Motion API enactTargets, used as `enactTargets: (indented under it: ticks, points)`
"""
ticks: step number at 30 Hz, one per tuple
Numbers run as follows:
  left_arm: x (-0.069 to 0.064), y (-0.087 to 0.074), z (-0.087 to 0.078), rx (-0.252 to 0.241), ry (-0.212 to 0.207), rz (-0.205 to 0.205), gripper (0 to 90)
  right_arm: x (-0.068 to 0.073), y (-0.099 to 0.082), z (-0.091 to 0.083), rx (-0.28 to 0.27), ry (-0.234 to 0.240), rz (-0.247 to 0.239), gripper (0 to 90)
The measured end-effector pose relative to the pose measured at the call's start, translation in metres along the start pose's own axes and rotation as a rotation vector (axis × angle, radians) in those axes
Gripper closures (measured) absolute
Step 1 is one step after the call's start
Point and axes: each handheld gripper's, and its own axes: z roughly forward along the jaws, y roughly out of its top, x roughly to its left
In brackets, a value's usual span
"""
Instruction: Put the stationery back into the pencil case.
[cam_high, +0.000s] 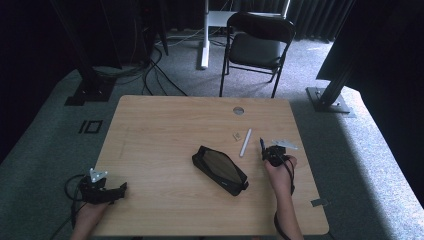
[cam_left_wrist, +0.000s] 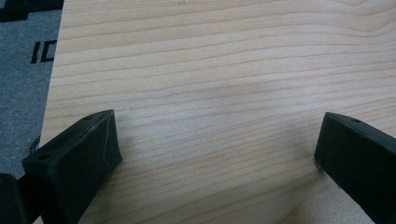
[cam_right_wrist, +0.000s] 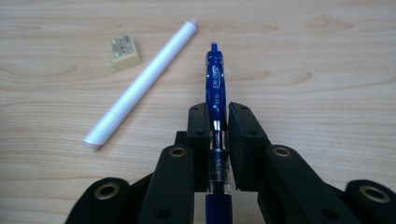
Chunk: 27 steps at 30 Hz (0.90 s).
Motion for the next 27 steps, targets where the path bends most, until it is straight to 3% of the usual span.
enactTargets:
  ticks: [3, 7, 27]
  points:
    - [0.000, 0.000, 0.000, 0.000, 0.000, 0.000, 0.3, -0.001, 0.004, -0.004, -0.010, 0.009, 0.001, 79.6]
    - [0.000, 0.000, 0.000, 0.000, 0.000, 0.000, 0.3, -0.003, 0.008, -0.010, -0.035, 0.062, 0.003, 79.6]
    - [0.000, 0.000, 0.000, 0.000, 0.000, 0.000, 0.3, 0.005, 0.027, -0.038, -0.087, 0.122, -0.053, 79.6]
